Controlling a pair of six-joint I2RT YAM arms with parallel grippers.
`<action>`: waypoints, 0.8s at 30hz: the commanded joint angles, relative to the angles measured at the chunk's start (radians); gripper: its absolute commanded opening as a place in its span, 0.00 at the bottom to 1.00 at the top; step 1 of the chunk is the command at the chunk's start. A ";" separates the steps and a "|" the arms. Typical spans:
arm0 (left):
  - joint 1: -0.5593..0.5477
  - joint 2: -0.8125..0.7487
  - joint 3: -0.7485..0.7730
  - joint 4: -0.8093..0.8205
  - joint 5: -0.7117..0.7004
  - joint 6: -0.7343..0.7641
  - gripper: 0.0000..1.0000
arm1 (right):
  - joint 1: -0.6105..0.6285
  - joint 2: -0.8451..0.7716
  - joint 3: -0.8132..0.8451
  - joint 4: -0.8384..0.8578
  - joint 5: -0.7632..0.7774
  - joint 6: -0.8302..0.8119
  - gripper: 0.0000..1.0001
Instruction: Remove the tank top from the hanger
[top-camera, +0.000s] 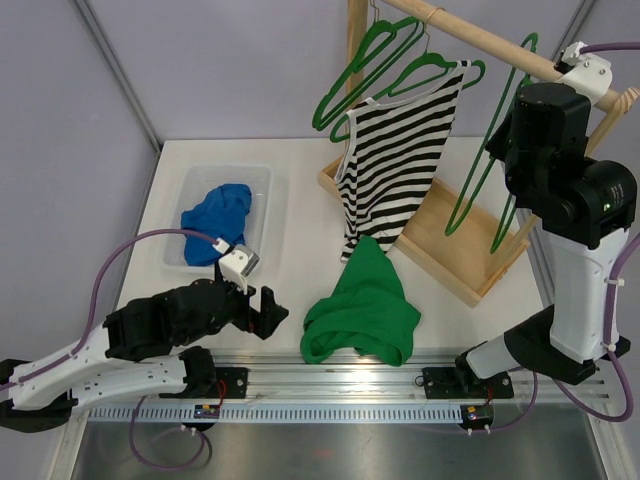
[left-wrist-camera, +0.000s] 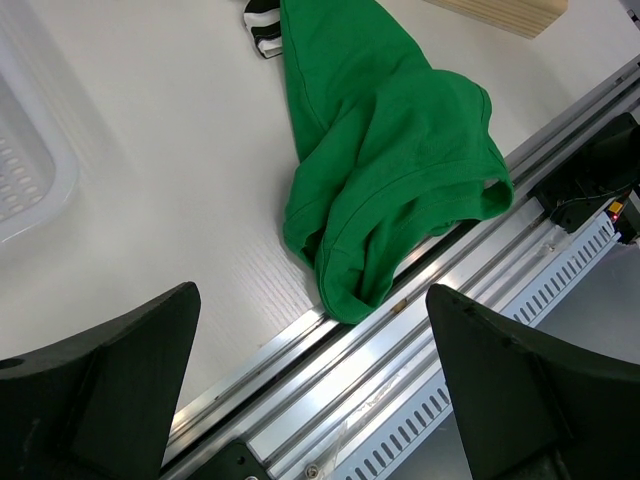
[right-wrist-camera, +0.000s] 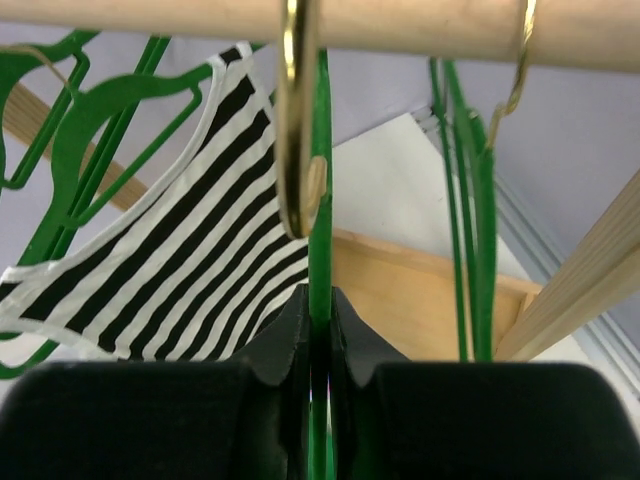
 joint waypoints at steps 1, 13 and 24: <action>0.000 -0.014 -0.012 0.047 0.000 0.008 0.99 | 0.001 0.021 0.072 0.095 0.120 -0.096 0.00; 0.000 -0.058 -0.018 0.054 0.000 0.002 0.99 | -0.134 0.084 0.041 0.167 0.010 -0.160 0.00; 0.000 -0.066 -0.021 0.054 0.006 0.002 0.99 | -0.212 0.085 -0.043 0.240 -0.061 -0.171 0.00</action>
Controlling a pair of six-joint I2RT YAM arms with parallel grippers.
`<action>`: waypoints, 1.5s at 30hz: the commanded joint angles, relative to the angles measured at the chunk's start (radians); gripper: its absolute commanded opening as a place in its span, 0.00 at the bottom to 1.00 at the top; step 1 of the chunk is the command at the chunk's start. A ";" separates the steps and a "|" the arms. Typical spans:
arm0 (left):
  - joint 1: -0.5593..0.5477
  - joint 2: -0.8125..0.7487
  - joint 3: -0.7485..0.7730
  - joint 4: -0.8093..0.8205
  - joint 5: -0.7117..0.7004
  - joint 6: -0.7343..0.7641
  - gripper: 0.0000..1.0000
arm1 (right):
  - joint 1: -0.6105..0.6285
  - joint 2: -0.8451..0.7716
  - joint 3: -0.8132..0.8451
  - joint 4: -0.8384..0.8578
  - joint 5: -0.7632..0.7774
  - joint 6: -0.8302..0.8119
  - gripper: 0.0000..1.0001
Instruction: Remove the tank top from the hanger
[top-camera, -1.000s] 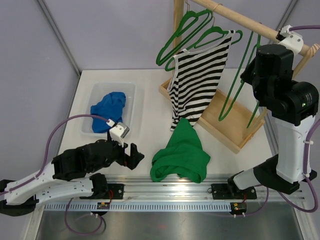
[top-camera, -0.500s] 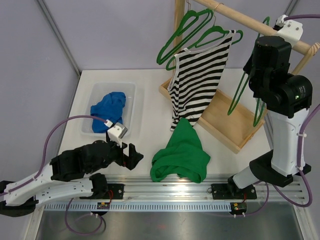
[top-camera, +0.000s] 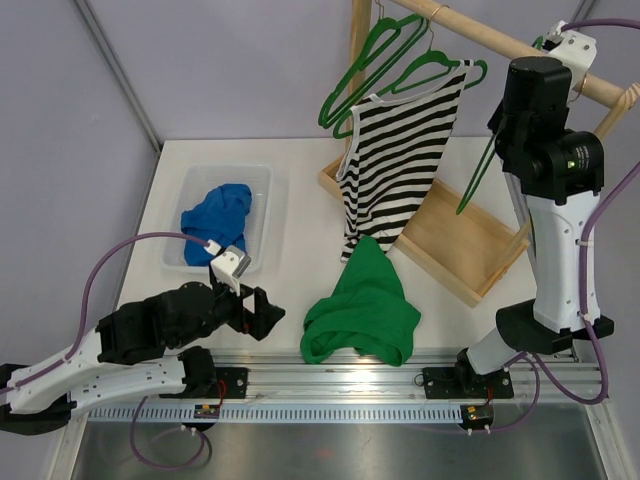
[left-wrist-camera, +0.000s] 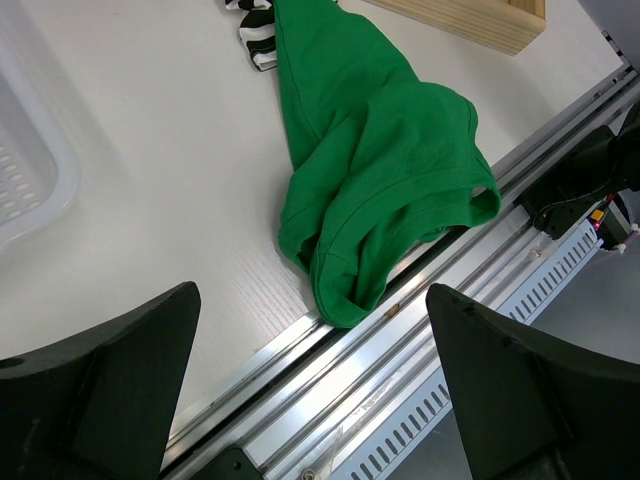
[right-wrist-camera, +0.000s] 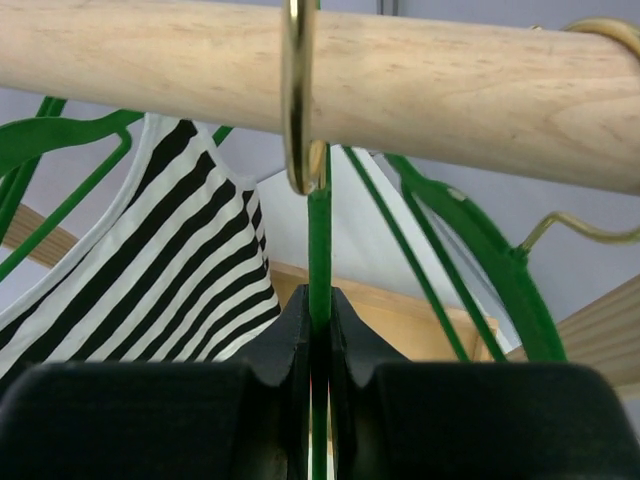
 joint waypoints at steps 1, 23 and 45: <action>0.000 -0.011 -0.006 0.047 0.009 0.004 0.99 | -0.054 -0.003 -0.002 0.066 -0.039 -0.016 0.00; 0.000 0.083 0.011 0.047 -0.061 -0.045 0.99 | -0.085 -0.134 -0.312 0.151 -0.228 0.077 0.60; -0.057 0.830 -0.004 0.624 0.050 -0.037 0.99 | -0.085 -0.662 -0.558 0.171 -0.757 -0.056 0.99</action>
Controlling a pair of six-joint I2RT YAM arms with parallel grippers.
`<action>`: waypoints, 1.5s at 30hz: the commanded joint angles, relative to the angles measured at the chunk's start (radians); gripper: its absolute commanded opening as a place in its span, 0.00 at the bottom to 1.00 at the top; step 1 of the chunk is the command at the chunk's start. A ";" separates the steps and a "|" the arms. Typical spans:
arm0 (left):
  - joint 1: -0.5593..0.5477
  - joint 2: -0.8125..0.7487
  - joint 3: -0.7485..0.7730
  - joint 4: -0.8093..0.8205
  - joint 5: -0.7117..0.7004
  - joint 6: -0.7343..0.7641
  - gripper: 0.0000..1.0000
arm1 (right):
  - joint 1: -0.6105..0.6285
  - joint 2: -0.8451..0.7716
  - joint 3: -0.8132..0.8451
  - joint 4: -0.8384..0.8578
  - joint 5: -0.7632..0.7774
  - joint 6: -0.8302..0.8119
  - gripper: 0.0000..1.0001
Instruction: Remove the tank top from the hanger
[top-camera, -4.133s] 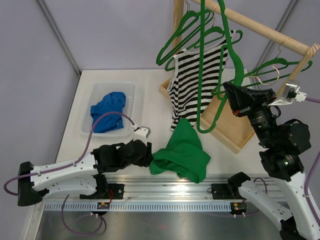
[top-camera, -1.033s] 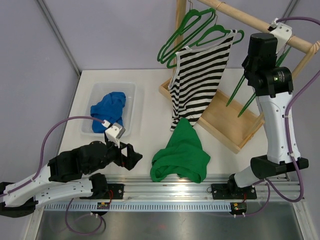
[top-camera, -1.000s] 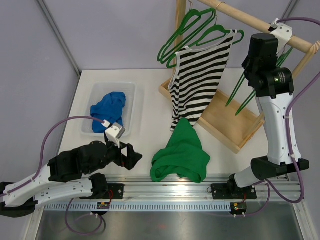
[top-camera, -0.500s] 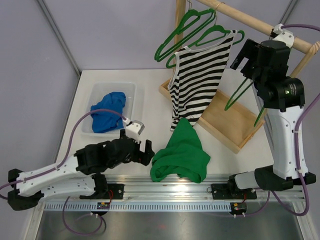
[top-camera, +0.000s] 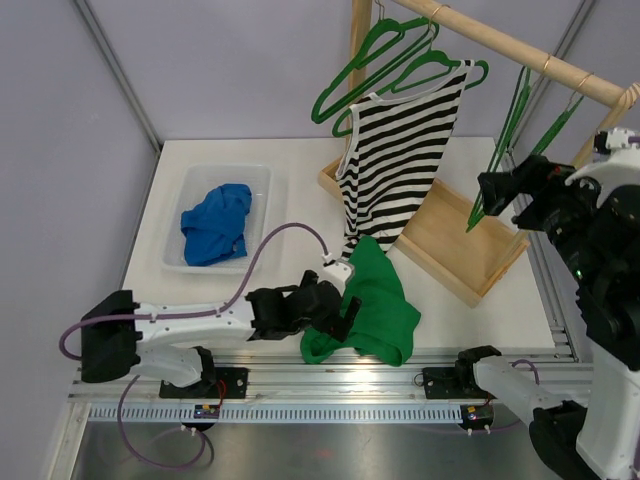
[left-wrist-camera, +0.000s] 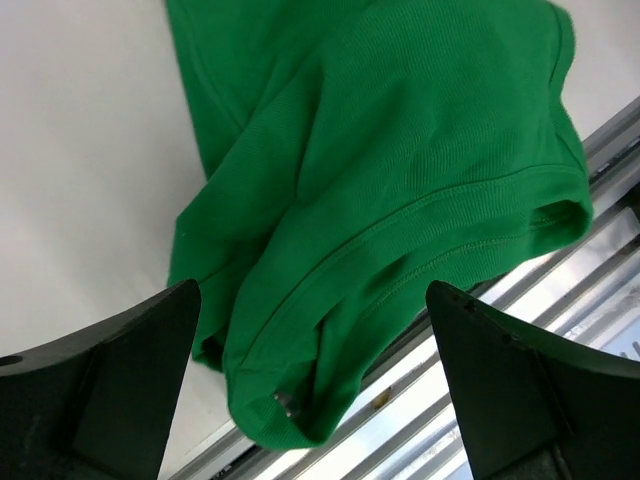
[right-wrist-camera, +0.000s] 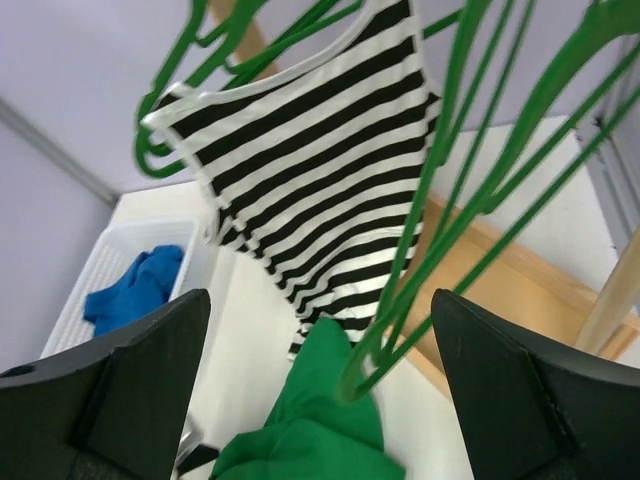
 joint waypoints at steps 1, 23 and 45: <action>-0.006 0.109 0.076 0.116 0.023 0.012 0.99 | -0.001 -0.093 -0.078 0.066 -0.169 -0.040 1.00; -0.038 0.343 0.269 -0.024 -0.093 -0.016 0.00 | -0.001 -0.357 -0.327 0.145 -0.525 -0.083 1.00; 0.187 -0.171 0.754 -0.736 -0.627 0.097 0.00 | -0.001 -0.374 -0.379 0.224 -0.527 -0.060 0.99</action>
